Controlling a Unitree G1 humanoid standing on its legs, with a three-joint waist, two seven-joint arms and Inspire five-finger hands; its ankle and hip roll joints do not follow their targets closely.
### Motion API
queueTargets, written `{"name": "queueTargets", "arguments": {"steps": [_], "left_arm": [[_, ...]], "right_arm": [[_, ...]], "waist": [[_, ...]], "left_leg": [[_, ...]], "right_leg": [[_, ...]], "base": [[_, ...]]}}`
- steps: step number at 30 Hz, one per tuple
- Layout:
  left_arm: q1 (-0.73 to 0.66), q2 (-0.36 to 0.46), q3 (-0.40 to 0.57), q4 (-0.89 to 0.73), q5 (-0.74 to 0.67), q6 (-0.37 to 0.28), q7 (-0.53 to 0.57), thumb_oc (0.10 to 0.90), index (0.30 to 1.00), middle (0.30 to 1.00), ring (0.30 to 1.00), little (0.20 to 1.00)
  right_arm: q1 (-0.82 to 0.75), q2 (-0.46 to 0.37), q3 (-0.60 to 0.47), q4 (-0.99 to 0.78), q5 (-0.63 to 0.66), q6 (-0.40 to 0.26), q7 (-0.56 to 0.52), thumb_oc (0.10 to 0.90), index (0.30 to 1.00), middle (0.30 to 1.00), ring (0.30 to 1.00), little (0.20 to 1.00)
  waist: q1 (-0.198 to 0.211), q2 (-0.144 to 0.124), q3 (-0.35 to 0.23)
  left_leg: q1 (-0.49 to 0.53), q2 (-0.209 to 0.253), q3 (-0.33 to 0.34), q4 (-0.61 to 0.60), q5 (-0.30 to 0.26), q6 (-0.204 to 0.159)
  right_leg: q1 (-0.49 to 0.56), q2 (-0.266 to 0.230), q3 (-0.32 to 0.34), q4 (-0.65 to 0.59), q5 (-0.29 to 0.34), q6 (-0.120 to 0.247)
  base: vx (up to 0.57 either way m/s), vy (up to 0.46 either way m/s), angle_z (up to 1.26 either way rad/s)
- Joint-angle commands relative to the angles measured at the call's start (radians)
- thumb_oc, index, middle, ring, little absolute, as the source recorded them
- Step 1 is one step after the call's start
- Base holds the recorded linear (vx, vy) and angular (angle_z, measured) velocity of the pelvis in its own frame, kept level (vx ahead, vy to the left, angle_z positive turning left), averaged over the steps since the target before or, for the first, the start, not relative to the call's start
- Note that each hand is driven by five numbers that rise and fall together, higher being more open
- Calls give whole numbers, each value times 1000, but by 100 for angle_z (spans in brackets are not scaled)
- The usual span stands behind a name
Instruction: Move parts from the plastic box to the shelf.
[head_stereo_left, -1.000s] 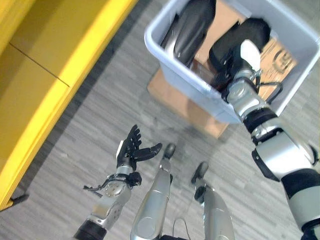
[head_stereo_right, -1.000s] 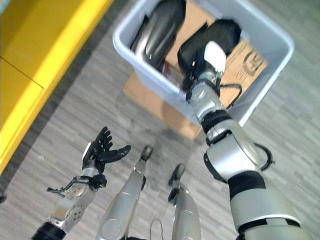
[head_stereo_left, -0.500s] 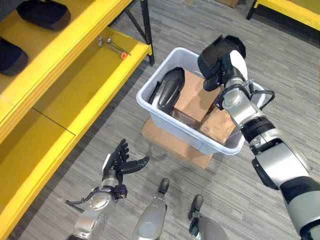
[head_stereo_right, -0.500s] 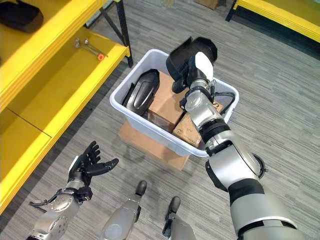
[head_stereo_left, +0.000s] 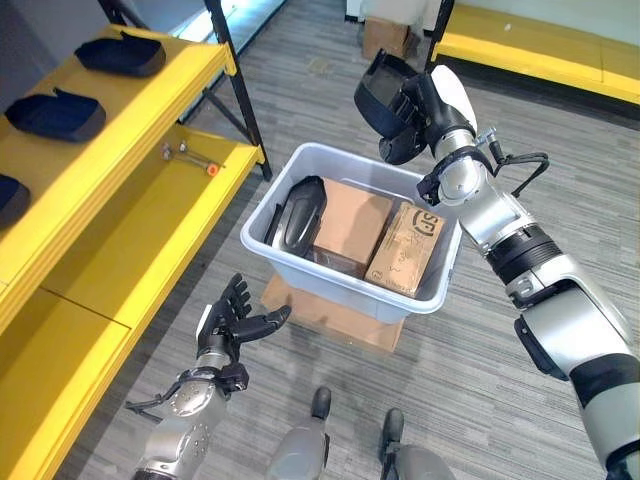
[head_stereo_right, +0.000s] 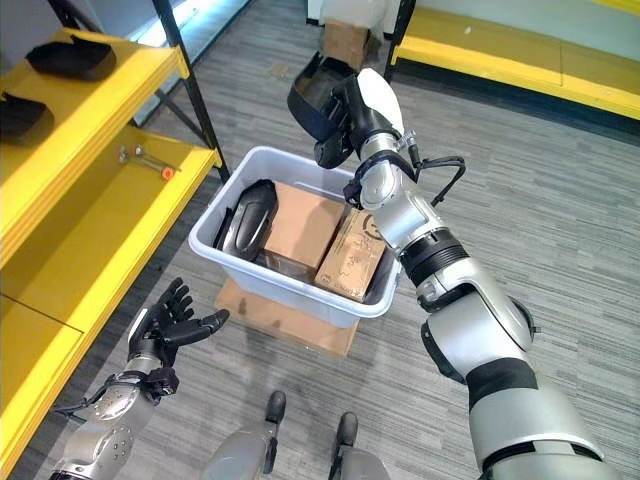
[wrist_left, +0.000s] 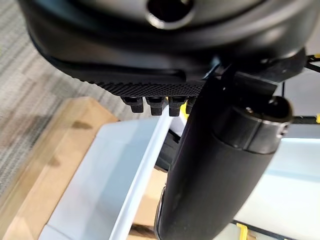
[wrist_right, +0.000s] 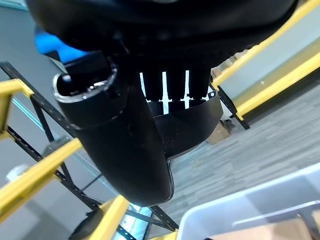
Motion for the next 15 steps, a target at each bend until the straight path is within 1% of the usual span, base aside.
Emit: {"name": "queueTargets", "arguments": {"steps": [1, 5, 6, 9, 10, 11, 12, 13, 14, 15], "left_arm": [[128, 14, 35, -50, 46, -73, 5, 900, 1000, 1000, 1000, 1000], [159, -14, 77, -31, 38, -73, 20, 900, 1000, 1000, 1000, 1000], [172, -18, 90, -28, 39, -71, 20, 900, 1000, 1000, 1000, 1000], [191, -33, 102, -15, 36, -68, 19, 900, 1000, 1000, 1000, 1000], [205, -41, 113, -13, 24, -73, 21, 900, 1000, 1000, 1000, 1000], [205, -42, 114, -13, 24, -73, 21, 900, 1000, 1000, 1000, 1000], [213, -51, 117, -9, 16, -76, 22, 900, 1000, 1000, 1000, 1000], [231, -65, 127, -5, 1, -85, 21, 900, 1000, 1000, 1000, 1000], [231, -66, 127, -5, 1, -85, 21, 900, 1000, 1000, 1000, 1000], [233, -68, 119, 2, 3, -85, 11, 900, 1000, 1000, 1000, 1000]], "right_arm": [[8, -29, 54, -128, -31, -137, -6, 400, 300, 300, 300, 300], [56, -95, 46, -230, -22, -142, 20, 400, 300, 300, 300, 300], [68, -118, 48, -256, -17, -146, 30, 400, 300, 300, 300, 300], [81, -142, 54, -281, -15, -153, 39, 400, 300, 300, 300, 300], [72, -147, 61, -280, -12, -157, 37, 400, 300, 300, 300, 300], [70, -147, 62, -279, -11, -157, 37, 400, 300, 300, 300, 300], [68, -145, 67, -275, -7, -160, 35, 400, 300, 300, 300, 300], [28, -136, 102, -260, -11, -166, 38, 400, 300, 300, 300, 300], [26, -136, 104, -258, -10, -167, 37, 400, 300, 300, 300, 300], [33, -138, 94, -259, 0, -173, 30, 400, 300, 300, 300, 300]], "waist": [[8, -59, -277], [14, -43, -272], [18, -33, -264], [32, -18, -244], [45, -8, -223], [44, -7, -224], [54, 1, -212], [91, 32, -171], [89, 34, -171], [90, 35, -150]], "left_leg": [[-20, 85, -63, -12, -19, -36], [-10, 105, -83, -30, 8, -46], [-9, 114, -96, -42, 28, -50], [-16, 129, -119, -59, 70, -61], [-27, 138, -134, -70, 101, -66], [-27, 139, -136, -73, 103, -67], [-35, 145, -144, -85, 123, -69], [-77, 144, -179, -125, 200, -82], [-77, 144, -181, -129, 203, -83], [-107, 133, -121, -140, 206, -84]], "right_leg": [[28, -74, 39, 160, -236, 50], [29, -56, 21, 208, -283, 27], [22, -46, 13, 239, -305, 14], [4, -22, -11, 288, -344, -11], [-14, -7, -24, 308, -354, -23], [-17, -7, -26, 311, -355, -23], [-27, 1, -31, 318, -360, -29], [-66, 16, -43, 329, -359, -39], [-66, 17, -44, 328, -358, -39], [-68, 3, -67, 310, -352, -43]], "base": [[-6, -94, -10], [-48, -104, 4], [-113, -145, 12], [-156, -167, 34], [-172, -164, 27], [-184, -142, 12], [-284, -182, 28], [-281, -179, 29], [-291, -212, 28], [-86, -74, 23]]}}
